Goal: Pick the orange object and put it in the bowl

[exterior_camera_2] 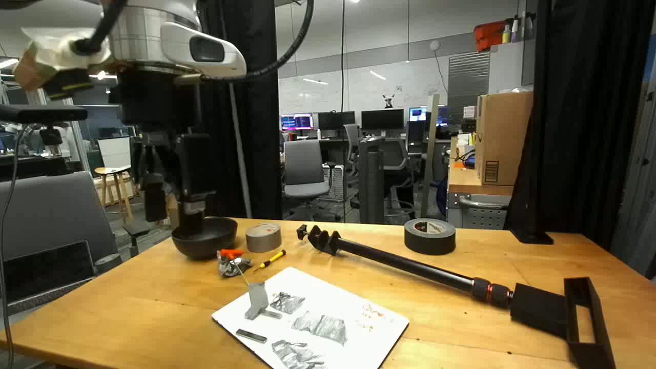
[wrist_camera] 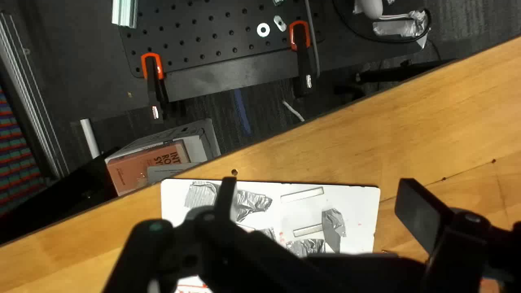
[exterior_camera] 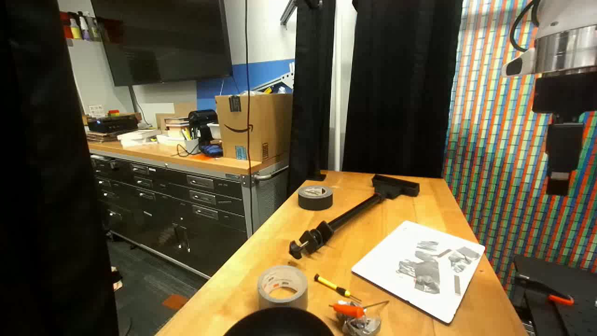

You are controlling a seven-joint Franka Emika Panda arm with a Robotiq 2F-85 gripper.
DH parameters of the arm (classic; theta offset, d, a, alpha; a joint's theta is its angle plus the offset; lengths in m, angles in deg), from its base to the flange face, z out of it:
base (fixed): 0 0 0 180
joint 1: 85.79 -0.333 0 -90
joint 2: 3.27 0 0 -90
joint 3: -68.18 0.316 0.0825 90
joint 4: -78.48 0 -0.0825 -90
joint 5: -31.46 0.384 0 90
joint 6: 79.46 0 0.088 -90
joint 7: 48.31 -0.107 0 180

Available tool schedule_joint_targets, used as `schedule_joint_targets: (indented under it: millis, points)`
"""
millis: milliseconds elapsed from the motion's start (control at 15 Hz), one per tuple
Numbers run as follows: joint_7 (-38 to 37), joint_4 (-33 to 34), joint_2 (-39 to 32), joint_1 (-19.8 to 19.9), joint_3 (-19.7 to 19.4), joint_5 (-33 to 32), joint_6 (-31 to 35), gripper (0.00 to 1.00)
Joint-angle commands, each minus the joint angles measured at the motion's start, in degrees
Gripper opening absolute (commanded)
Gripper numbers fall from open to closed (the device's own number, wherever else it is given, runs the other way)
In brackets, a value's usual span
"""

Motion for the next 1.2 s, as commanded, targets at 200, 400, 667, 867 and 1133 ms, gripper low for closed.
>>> schedule_joint_targets:
  millis: [200, 400, 667, 867, 1133]
  points:
    - [0.14, 0.29, 0.13, 0.23, 0.15, 0.09, -0.11, 1.0]
    - [0.15, 0.29, 0.13, 0.23, 0.15, 0.09, -0.11, 1.0]
    - [0.14, 0.29, 0.13, 0.23, 0.15, 0.09, -0.11, 1.0]
    - [0.14, 0.29, 0.13, 0.23, 0.15, 0.09, -0.11, 1.0]
    - [-3.6, 1.88, -0.48, 0.58, 1.15, 1.56, -1.65, 1.0]
